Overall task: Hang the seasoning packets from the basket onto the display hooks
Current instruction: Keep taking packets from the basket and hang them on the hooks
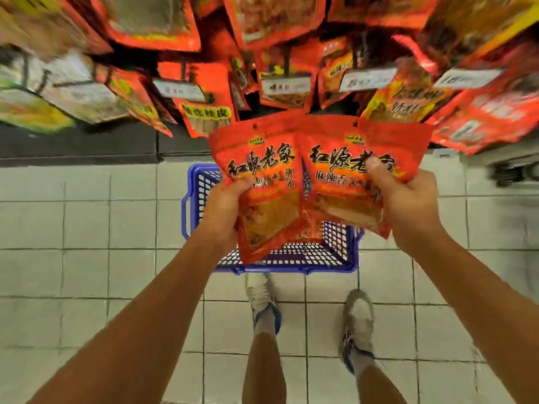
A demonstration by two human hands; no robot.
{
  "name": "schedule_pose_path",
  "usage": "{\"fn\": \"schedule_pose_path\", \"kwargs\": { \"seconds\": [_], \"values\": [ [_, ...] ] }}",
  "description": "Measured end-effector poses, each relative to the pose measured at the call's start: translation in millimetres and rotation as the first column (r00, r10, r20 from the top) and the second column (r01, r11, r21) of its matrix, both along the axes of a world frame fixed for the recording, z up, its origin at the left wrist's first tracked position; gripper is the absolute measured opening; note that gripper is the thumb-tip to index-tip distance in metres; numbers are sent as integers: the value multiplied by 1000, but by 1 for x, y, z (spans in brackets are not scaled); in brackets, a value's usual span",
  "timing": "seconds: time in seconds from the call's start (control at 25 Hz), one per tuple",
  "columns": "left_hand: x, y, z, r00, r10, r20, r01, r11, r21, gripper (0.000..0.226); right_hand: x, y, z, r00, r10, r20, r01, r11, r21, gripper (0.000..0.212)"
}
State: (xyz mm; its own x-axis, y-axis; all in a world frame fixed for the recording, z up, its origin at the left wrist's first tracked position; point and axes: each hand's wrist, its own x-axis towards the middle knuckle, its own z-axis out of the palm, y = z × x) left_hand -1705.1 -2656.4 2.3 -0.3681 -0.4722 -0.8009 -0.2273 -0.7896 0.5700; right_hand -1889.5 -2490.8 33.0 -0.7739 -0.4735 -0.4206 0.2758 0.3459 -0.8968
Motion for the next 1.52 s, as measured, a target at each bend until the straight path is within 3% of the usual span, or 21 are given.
{"fn": "schedule_pose_path", "kwargs": {
  "seconds": [0.08,0.16,0.24,0.32,0.48,0.6,0.76,0.92,1.08,1.32,1.52],
  "values": [
    [-19,10,78,999,4,-40,-7,998,-56,24,-23,13,78,993,37,-111,-40,999,-28,28],
    [-41,23,167,994,27,-105,-37,995,-93,29,-52,32,163,981,9,-195,-24,997,-75,20],
    [-63,41,256,979,33,-201,-61,989,-135,45,-82,58,241,952,-69,-297,29,990,-136,8],
    [-85,58,325,970,-36,-242,-21,973,-228,62,-103,77,301,915,-124,-383,62,983,-172,17],
    [-130,86,455,937,-171,-305,3,876,-482,15,-140,110,438,864,-242,-442,118,950,-290,22],
    [-152,89,540,906,-212,-367,-42,818,-574,13,-163,126,523,836,-290,-466,106,918,-382,27],
    [-166,84,628,845,-302,-440,-57,769,-637,29,-175,135,613,782,-326,-531,50,883,-468,9],
    [-172,90,693,784,-458,-418,-41,635,-771,32,-177,150,685,746,-389,-541,42,838,-544,11],
    [-192,95,726,773,-497,-395,-66,555,-829,37,-194,161,721,736,-379,-561,0,828,-560,14],
    [-261,107,760,767,-464,-443,-164,526,-835,16,-257,158,744,717,-385,-581,-42,808,-588,17],
    [-320,118,774,747,-380,-545,-270,576,-772,17,-324,139,767,755,-405,-516,15,797,-604,24]
  ]
}}
